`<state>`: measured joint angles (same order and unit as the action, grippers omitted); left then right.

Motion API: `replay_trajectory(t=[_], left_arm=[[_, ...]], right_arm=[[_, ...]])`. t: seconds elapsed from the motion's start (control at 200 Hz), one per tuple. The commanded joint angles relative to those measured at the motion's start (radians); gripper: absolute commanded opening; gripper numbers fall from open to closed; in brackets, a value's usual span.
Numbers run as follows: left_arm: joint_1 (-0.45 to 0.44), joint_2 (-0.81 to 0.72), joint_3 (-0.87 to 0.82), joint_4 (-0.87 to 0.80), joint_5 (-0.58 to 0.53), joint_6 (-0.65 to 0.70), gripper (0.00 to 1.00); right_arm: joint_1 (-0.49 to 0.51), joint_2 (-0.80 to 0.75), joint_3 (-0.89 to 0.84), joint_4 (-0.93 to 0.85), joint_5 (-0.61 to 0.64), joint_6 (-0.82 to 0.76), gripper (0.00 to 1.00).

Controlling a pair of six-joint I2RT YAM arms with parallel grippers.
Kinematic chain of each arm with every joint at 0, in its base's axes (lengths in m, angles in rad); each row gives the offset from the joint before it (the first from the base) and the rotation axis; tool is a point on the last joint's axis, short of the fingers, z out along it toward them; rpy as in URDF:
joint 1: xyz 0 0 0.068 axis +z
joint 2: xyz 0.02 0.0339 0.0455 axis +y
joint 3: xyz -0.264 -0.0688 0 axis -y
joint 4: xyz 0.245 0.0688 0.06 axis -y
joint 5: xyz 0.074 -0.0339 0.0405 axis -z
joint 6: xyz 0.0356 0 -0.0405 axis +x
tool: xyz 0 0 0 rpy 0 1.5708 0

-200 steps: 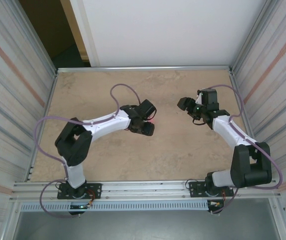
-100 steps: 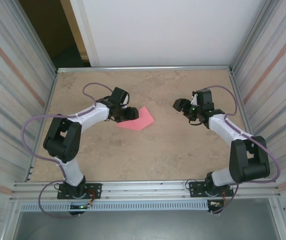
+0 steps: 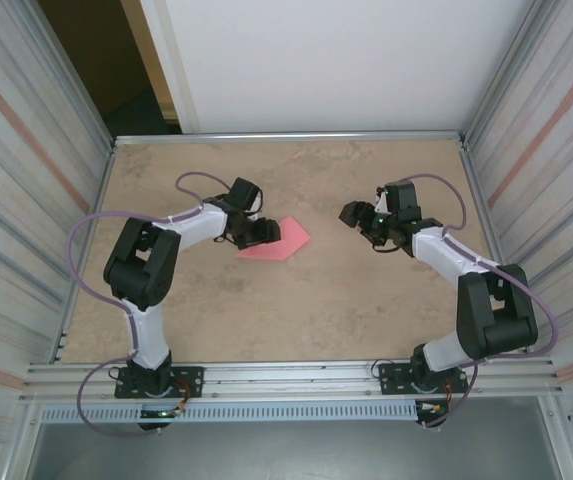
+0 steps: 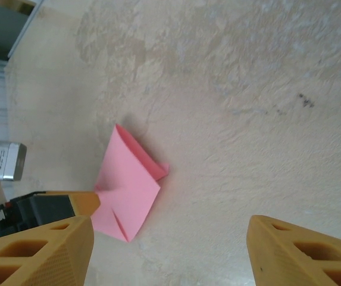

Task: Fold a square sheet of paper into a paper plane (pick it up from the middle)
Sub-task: Fold the wing for the fifth time at the center of the table.

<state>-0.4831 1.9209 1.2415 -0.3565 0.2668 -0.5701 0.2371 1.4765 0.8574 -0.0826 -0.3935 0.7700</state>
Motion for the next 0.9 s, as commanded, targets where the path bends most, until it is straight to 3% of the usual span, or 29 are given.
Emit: replay_trajectory(t=[0.0,0.251,0.486,0.897], left_arm=[[0.005,0.034,0.01,0.002,0.036,-0.097,0.61],[-0.044,0.063,-0.035,0.046,0.084,-0.335,0.55],[-0.087,0.031,-0.085,0.075,0.067,-0.539,0.55],[-0.071,0.032,-0.13,0.096,0.124,-0.65,0.53]], right_arm=[[0.022,0.023,0.018,0.013,-0.053,0.082,0.68],[0.131,0.092,-0.015,0.077,-0.093,0.291,0.66],[0.249,0.156,-0.036,0.1,-0.026,0.409,0.63],[0.289,0.281,0.012,0.105,-0.035,0.469,0.54]])
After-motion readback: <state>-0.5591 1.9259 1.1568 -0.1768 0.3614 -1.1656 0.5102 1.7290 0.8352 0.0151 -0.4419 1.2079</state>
